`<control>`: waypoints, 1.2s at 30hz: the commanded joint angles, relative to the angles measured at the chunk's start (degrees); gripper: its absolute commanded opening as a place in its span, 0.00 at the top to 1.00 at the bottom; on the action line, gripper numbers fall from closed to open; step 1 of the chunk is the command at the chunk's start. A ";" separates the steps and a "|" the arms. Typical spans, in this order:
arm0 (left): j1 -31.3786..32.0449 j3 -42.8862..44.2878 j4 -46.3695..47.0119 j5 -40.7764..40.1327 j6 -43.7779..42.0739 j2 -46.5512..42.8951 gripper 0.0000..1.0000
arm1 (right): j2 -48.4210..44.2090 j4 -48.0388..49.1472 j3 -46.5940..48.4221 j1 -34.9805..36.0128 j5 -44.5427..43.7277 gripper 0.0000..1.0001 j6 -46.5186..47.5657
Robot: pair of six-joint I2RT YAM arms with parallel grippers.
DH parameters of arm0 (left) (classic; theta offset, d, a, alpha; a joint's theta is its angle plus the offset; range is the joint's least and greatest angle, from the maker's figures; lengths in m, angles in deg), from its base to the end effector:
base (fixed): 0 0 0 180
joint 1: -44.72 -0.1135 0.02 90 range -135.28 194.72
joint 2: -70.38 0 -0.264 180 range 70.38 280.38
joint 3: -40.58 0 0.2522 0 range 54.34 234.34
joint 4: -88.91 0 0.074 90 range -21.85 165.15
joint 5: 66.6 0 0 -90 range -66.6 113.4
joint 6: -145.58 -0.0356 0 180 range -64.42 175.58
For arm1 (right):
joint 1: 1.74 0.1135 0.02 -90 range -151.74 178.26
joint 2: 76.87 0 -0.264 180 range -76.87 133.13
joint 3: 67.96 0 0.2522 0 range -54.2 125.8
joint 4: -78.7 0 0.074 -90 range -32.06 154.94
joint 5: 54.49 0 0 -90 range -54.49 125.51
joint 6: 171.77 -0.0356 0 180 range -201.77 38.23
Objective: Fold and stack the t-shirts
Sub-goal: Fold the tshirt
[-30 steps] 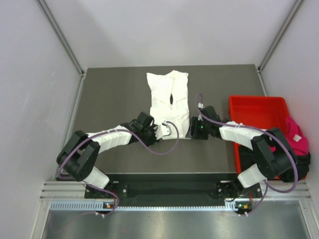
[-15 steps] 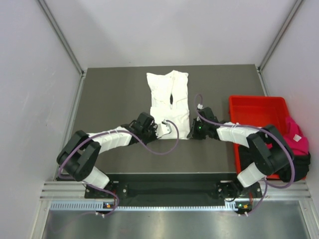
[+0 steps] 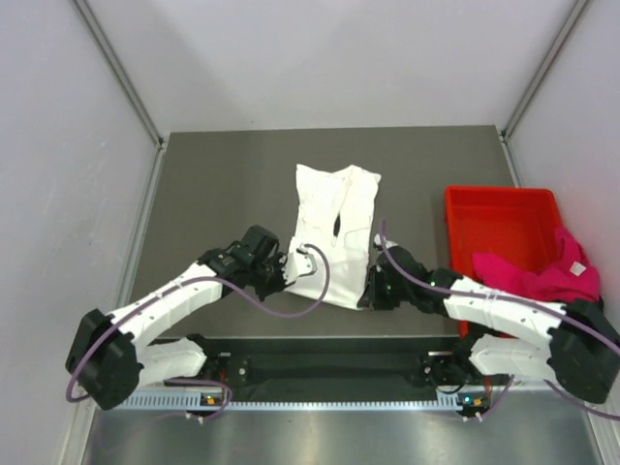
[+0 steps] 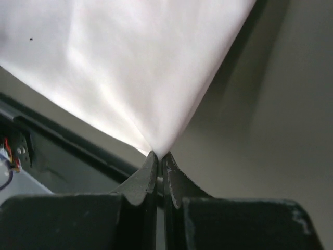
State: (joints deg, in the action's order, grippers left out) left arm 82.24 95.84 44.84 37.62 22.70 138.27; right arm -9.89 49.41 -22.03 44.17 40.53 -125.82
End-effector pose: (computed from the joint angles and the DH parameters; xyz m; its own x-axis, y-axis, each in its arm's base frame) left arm 0.1742 -0.1448 0.2122 -0.1781 0.8003 -0.5725 0.9455 0.3004 0.1256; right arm 0.1522 0.1616 0.1816 -0.9095 0.0566 -0.4119 -0.1697 0.8538 0.4922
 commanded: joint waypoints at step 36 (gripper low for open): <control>-16.51 65.20 -1.79 -9.64 7.04 53.03 1.00 | 36.55 -4.95 43.15 -32.81 8.52 1.00 14.79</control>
State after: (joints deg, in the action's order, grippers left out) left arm 68.01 158.00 39.79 34.89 29.85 190.62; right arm 25.13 45.67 17.57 13.07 51.04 -112.75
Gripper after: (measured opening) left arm 0.011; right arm 0.014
